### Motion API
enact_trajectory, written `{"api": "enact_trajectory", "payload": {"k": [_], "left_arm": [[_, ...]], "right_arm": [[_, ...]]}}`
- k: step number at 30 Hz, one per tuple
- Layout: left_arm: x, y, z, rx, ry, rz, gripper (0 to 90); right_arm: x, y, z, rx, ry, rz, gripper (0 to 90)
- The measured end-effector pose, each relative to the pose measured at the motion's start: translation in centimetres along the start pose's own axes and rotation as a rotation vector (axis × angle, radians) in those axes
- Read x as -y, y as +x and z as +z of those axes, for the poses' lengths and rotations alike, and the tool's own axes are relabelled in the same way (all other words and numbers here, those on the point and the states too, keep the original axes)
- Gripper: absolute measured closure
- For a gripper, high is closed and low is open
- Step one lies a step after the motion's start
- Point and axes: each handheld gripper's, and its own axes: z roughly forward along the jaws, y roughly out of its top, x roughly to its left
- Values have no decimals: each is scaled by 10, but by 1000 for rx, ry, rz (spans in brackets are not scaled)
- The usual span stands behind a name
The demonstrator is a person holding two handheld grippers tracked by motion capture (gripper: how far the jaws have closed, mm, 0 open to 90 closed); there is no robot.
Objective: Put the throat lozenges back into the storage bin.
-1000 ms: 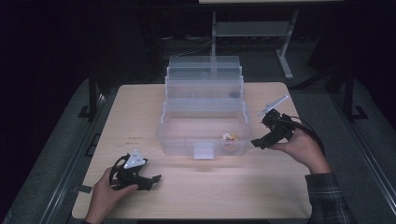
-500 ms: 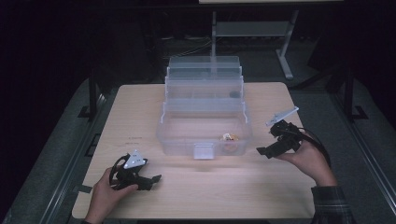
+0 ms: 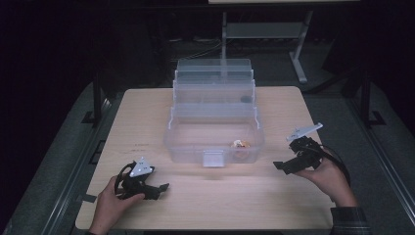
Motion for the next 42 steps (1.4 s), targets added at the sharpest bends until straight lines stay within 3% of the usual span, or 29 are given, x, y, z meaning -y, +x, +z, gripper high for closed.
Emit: {"api": "enact_trajectory", "payload": {"k": [10, 16, 42], "left_arm": [[0, 0, 0, 0, 0, 1, 123], [0, 0, 0, 0, 0, 1, 123], [0, 0, 0, 0, 4, 4, 123]], "right_arm": [[26, 0, 4, -2, -44, 44, 88], [46, -1, 8, 21, -58, 64, 88], [101, -4, 24, 35, -68, 146, 83]]}}
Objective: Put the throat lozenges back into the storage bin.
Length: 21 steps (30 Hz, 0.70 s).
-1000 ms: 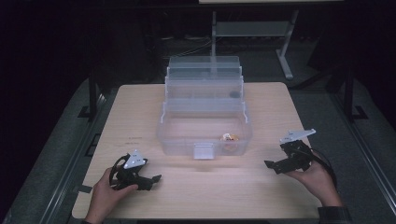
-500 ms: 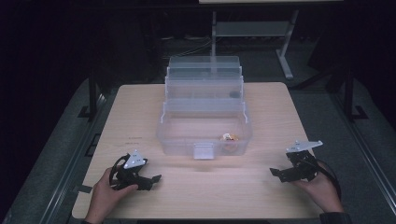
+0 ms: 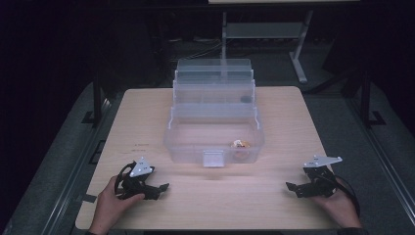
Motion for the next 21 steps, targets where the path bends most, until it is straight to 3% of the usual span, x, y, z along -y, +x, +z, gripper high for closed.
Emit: {"api": "enact_trajectory", "payload": {"k": [4, 10, 21], "left_arm": [[0, 0, 0, 0, 0, 0, 123], [0, 0, 0, 0, 0, 0, 123], [0, 0, 0, 0, 0, 1, 123]], "right_arm": [[6, -4, 2, 7, 1, 9, 83], [13, -7, 3, 27, -43, -9, 64], [20, -7, 6, 19, -96, -21, 22]]}}
